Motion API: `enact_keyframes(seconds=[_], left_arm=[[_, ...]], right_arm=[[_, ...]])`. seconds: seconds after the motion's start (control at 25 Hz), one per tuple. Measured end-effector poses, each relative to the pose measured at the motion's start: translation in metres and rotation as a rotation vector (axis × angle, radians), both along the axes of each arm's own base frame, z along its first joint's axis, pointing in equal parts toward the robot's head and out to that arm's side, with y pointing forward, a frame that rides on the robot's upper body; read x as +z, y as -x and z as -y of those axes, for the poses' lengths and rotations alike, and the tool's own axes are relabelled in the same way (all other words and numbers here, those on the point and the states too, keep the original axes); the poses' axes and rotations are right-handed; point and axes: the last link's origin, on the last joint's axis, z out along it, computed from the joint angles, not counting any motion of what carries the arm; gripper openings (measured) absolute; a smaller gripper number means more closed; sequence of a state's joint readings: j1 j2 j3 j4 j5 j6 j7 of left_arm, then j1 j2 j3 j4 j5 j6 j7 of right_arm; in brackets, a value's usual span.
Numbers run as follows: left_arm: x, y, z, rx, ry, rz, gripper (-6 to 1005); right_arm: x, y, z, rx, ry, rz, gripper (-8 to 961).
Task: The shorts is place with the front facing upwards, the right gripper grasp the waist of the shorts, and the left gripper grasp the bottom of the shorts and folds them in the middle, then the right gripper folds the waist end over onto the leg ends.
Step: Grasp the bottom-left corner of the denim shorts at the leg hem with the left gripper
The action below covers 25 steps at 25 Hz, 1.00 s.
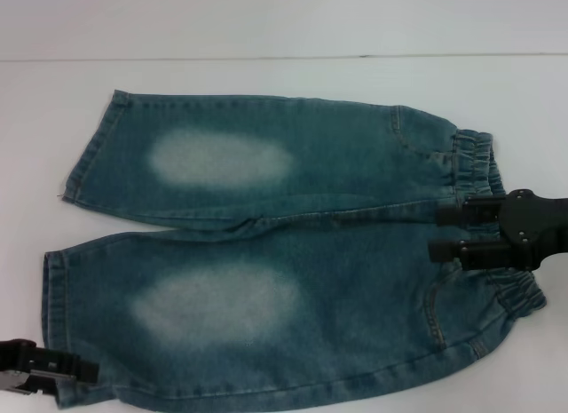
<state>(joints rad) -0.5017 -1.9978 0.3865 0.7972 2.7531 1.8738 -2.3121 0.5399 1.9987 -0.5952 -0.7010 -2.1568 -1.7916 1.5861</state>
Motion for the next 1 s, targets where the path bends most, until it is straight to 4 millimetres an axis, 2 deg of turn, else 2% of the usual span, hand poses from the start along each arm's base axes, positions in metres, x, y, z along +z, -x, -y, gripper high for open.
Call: enact_keyframes(seconds=[0.32, 0.76, 1.0], left_arm=[[0.0015, -0.0026, -0.0037, -0.013, -0.009, 0.006, 778], [0.0045, 0.0005, 0.0054, -0.002, 0.012, 0.01, 777], [0.0063, 0.0016, 0.0035, -0.027, -0.008, -0.016, 595]], right_arm=[[0.0, 0.0, 0.0, 0.0, 0.0, 0.0, 733], [0.0, 0.0029, -0.0028, 0.009, -0.001, 0.001, 732], [0.0012, 0.0035, -0.0043, 0.012, -0.004, 0.003, 732]])
